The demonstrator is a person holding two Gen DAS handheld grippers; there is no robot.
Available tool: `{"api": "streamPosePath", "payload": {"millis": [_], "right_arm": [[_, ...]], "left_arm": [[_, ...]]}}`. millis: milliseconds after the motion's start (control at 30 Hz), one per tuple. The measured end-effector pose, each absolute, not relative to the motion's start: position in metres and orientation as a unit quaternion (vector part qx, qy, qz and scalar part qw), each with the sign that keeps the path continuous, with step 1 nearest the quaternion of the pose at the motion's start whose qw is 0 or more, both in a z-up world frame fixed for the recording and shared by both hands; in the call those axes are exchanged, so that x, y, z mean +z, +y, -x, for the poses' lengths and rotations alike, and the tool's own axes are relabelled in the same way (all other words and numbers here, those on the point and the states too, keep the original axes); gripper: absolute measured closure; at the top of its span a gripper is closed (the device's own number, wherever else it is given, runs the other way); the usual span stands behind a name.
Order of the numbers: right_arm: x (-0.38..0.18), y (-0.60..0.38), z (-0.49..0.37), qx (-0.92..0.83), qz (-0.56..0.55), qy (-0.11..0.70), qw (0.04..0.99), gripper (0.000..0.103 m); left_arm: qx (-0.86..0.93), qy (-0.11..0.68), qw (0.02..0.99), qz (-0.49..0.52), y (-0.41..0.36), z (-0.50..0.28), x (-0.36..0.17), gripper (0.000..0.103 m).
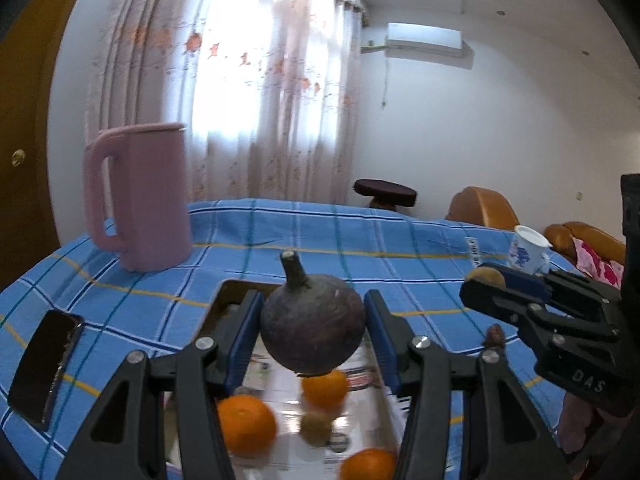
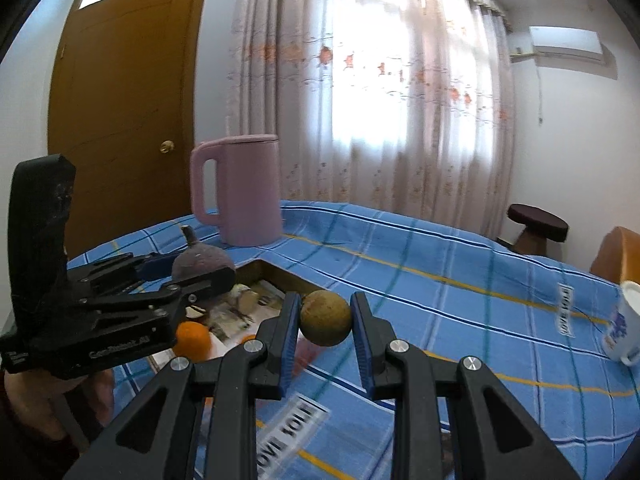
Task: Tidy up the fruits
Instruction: 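Carry both fruits over the tin and open both tools to drop them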
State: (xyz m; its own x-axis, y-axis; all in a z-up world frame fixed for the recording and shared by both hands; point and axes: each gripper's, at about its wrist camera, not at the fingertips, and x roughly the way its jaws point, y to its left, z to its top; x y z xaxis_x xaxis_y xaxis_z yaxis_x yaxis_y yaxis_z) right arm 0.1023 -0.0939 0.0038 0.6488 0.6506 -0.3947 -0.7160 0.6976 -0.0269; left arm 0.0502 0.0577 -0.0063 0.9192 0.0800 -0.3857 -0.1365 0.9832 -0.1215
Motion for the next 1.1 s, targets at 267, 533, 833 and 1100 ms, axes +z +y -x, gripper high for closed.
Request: {"api": "streamPosePath", "payload": {"millis": [267, 533, 833, 1100], "right_arm": [[-0.014, -0.048, -0.099, 0.413, 0.11, 0.207, 0.88, 0.076], [-0.039, -0.017, -0.091, 0.433, 0.142, 0.237, 0.858, 0.075], [-0.054, -0.003, -0.099, 0.442, 0.15, 0.285, 0.838, 0.073], [-0.036, -0.057, -0.103, 0.41, 0.111, 0.262, 0.867, 0.059]], "left_arm": [[0.081, 0.218, 0.969, 0.087, 0.086, -0.051, -0.018, 0.049], [0.094, 0.24, 0.962, 0.092, 0.101, -0.052, -0.032, 0.049], [0.107, 0.248, 0.958, 0.097, 0.108, -0.051, -0.036, 0.046], [0.088, 0.212, 0.969, 0.093, 0.083, -0.042, -0.015, 0.023]]}}
